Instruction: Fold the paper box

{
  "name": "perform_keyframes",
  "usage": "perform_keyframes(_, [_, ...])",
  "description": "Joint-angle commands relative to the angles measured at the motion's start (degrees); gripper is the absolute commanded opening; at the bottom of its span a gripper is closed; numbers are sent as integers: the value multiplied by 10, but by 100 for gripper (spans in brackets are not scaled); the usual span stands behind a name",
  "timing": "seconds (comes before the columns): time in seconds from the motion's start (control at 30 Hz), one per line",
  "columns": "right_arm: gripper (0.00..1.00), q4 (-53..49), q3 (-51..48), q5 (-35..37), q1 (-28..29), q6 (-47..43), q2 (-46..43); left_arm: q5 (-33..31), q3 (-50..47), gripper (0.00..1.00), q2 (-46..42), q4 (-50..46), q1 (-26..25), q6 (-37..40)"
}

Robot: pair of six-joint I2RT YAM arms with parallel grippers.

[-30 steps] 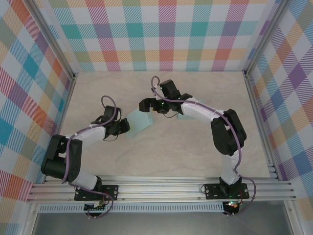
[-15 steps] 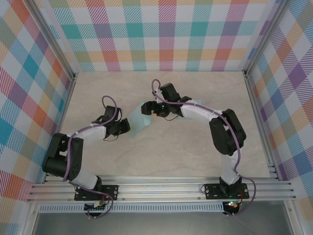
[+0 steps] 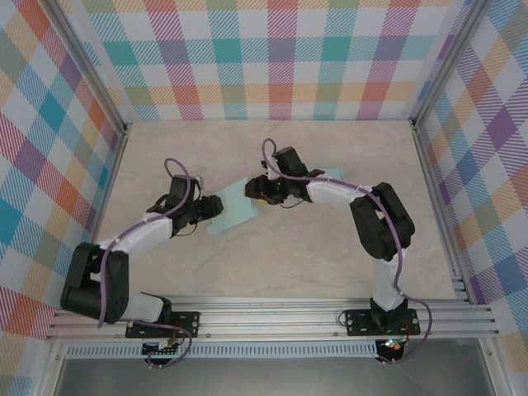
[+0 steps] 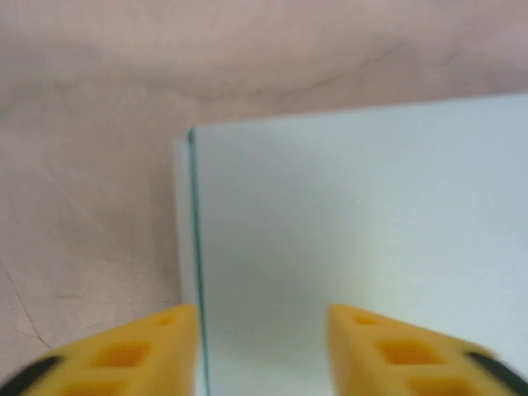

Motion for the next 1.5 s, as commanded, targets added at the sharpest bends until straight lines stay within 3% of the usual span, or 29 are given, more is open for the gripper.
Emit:
perform_keyframes(0.0, [46, 21, -32, -49, -33, 52, -24, -2, -15, 61, -79, 32, 1, 41])
perform_keyframes(0.13, [45, 26, -63, -145, -84, 102, -31, 35, -52, 70, -162, 103, -18, 132])
perform_keyframes(0.3, [45, 32, -116, -213, -129, 165, -65, 33, -140, 86, -273, 210, -125, 334])
perform_keyframes(0.47, [45, -1, -143, -253, -150, 184, -92, -43, -140, 90, -314, 132, -232, 489])
perform_keyframes(0.63, [46, -2, -153, -285, -155, 214, -92, -161, -109, 96, -250, 60, -317, 588])
perform_keyframes(0.83, [46, -33, -148, -294, -155, 206, -98, -289, -72, 97, -125, 88, -363, 656])
perform_keyframes(1.07, [46, -34, -149, -297, -155, 204, -97, -319, -33, 92, -54, 115, -365, 684])
perform_keyframes(1.2, [47, -29, -150, -302, -155, 206, -96, -341, -13, 86, -15, 105, -365, 688])
perform_keyframes(1.47, [49, -37, -157, -309, -155, 191, -105, -365, 13, 64, 13, 100, -364, 688])
